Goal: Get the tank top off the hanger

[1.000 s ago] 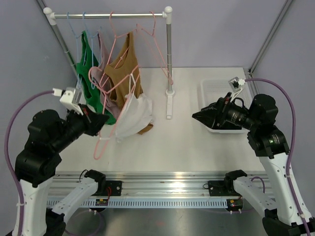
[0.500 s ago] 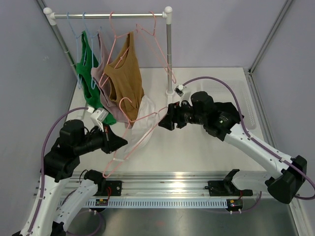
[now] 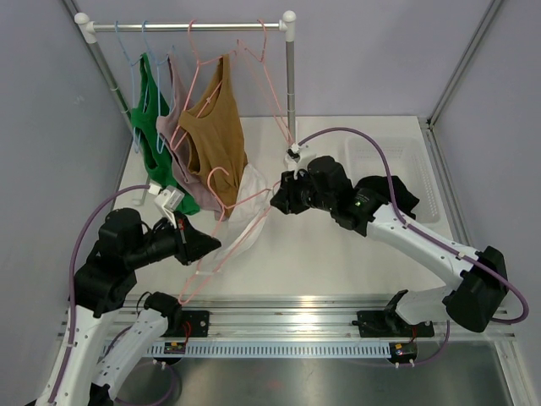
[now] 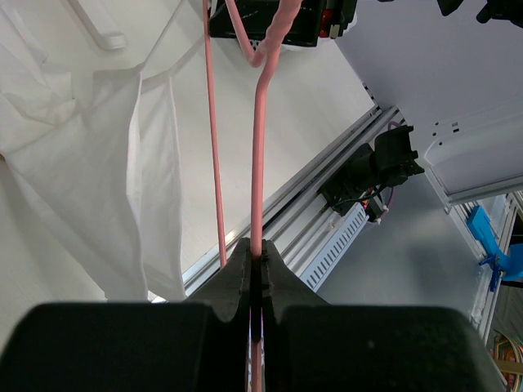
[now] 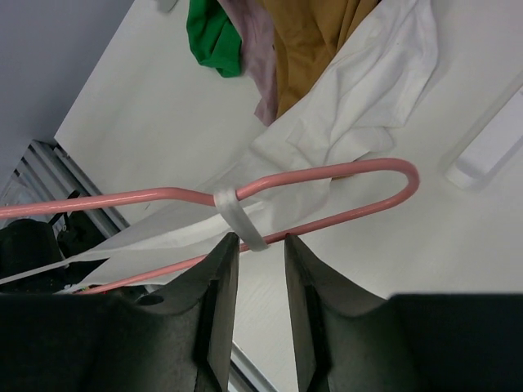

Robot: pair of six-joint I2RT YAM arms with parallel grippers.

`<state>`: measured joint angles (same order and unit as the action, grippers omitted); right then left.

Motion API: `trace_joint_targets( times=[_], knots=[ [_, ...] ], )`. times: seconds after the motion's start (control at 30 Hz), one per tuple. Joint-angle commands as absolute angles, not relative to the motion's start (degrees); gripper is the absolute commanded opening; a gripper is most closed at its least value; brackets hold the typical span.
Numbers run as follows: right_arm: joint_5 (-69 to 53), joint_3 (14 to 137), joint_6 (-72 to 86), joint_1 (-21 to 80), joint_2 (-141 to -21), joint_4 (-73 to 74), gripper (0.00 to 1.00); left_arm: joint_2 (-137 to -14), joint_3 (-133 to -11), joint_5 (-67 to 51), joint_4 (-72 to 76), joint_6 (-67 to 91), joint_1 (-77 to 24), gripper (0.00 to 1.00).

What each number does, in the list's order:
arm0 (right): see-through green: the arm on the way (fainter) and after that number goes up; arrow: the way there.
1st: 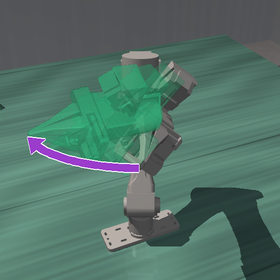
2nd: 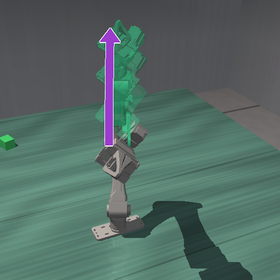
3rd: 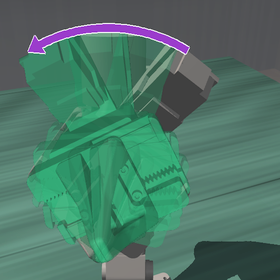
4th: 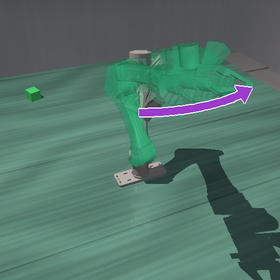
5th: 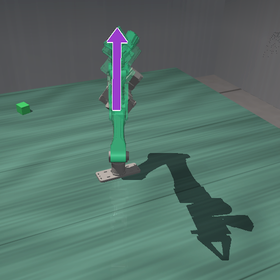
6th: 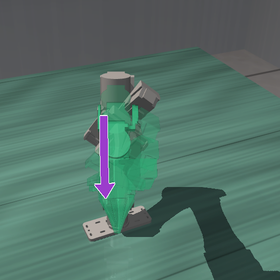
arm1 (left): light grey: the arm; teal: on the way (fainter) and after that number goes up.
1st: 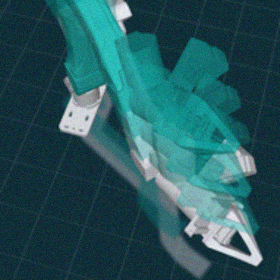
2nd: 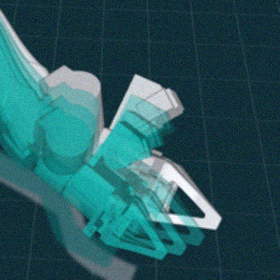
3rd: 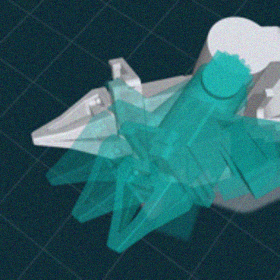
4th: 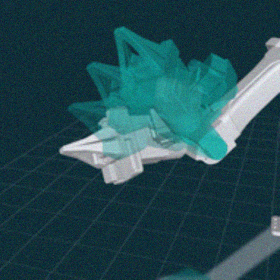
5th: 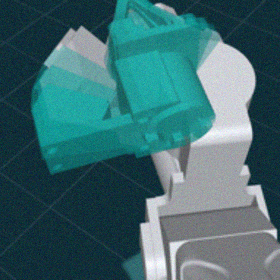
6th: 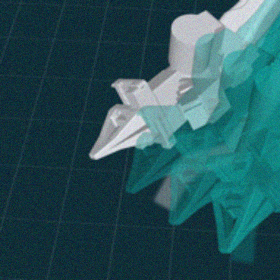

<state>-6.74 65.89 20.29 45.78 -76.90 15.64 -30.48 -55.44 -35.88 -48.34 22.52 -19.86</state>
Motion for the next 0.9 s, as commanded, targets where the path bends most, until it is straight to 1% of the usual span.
trace_joint_targets(
  times=[0.0,0.3,0.4,0.43,0.47,0.53,0.57,0.67,0.7,0.77,0.8,0.87],
  knots=[
    [-1.9,68.7,18.6,46.4,-77.1,12.0,0.36,-30.5,-56.3,-38.1,-46.2,22.6,-20.1,0.00],
    [-2.0,68.9,18.0,46.5,-78.0,11.2,0.35,-31.4,-56.0,-37.9,-45.7,22.6,-20.1,0.00],
    [-3.2,69.3,17.6,46.5,-78.7,10.3,0.30,-31.5,-56.2,-38.0,-45.8,22.7,-20.1,0.00],
    [-3.5,69.3,17.6,46.5,-79.1,10.0,0.26,-31.6,-56.2,-38.1,-46.0,22.6,-20.1,0.00],
    [-3.6,69.5,17.7,46.5,-79.4,10.0,0.18,-31.6,-56.3,-38.0,-46.1,22.3,-20.1,0.00],
    [-3.4,70.2,17.6,46.5,-80.1,10.4,0.10,-31.7,-56.4,-37.4,-46.5,22.2,-20.1,0.00],
    [-3.2,70.5,17.7,46.5,-80.2,10.5,0.00,-31.9,-56.4,-37.2,-46.6,21.9,-20.1,0.00],
    [-0.4,70.1,17.6,46.5,-79.5,11.0,0.00,-32.1,-56.6,-35.6,-47.8,21.1,-20.1,0.00],
    [4.3,70.1,18.2,46.5,-79.3,12.1,0.00,-32.2,-56.6,-34.7,-48.2,20.7,-20.1,0.00],
    [8.9,70.4,18.2,46.5,-78.6,13.9,0.00,-32.4,-56.9,-31.8,-50.1,20.0,-20.1,0.00],
    [14.1,70.9,18.5,46.5,-78.4,16.1,0.00,-32.7,-56.8,-31.0,-50.5,19.3,-20.1,0.00],
    [19.0,71.5,18.8,46.4,-78.0,18.2,0.00,-32.7,-56.3,-30.0,-51.3,18.9,-20.1,0.00]
  ],
)
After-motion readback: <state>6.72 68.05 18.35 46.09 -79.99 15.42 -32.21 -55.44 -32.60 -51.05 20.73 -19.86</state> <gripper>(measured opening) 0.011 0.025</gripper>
